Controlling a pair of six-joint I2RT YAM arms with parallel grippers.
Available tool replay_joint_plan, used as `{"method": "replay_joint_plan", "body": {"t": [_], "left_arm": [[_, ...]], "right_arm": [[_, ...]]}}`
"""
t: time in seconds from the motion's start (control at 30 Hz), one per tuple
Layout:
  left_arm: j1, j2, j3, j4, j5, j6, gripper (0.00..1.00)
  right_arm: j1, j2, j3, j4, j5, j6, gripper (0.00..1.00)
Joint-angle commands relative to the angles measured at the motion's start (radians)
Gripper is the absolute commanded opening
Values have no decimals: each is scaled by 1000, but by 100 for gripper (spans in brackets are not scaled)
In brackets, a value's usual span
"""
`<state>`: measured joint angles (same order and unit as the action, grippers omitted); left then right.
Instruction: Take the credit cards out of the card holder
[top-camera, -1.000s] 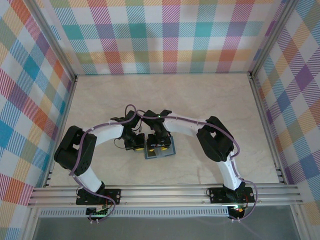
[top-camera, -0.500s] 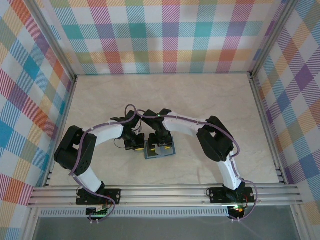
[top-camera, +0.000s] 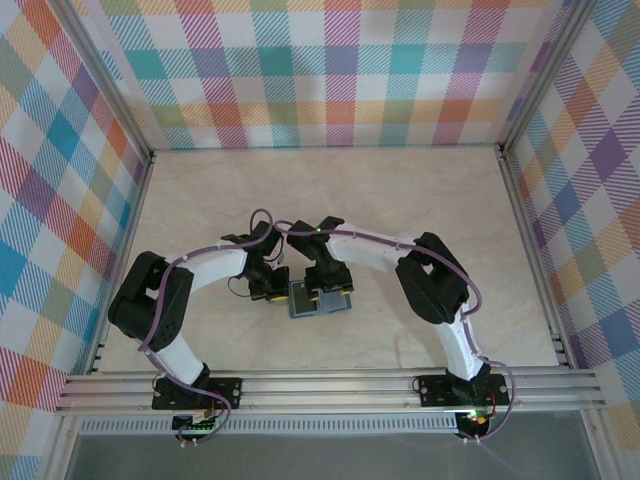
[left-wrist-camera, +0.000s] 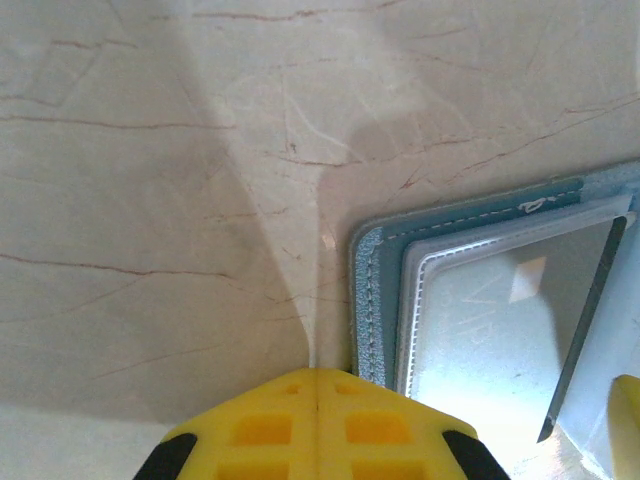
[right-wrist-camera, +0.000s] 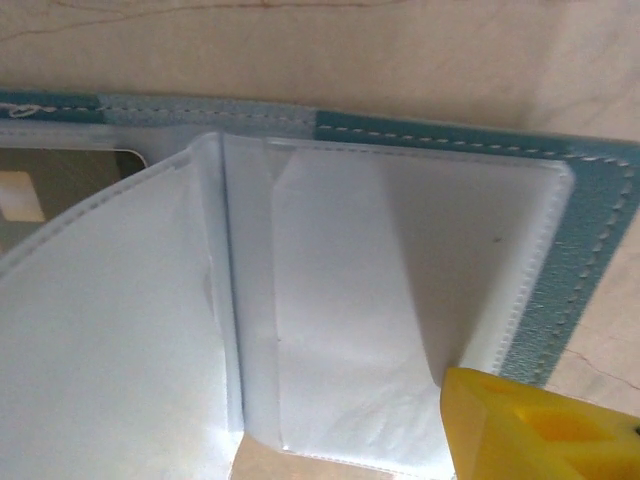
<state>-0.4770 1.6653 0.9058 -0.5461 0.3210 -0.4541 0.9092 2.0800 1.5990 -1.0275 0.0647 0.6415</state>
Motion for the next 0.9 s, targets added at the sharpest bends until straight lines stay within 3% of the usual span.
{"method": "replay_joint_plan", "body": {"t": [0.0, 0.4, 0.87], "left_arm": [[-8, -13, -5, -31, -23, 15, 0], [-8, -17, -4, -31, -23, 14, 0], [-9, -27, 39, -49, -7, 21, 0]], "right_arm": [[-9, -55, -3, -54, 40, -9, 65], [-40, -81, -79, -59, 100, -9, 66], [-62, -123, -151, -7, 71, -3, 65]]}}
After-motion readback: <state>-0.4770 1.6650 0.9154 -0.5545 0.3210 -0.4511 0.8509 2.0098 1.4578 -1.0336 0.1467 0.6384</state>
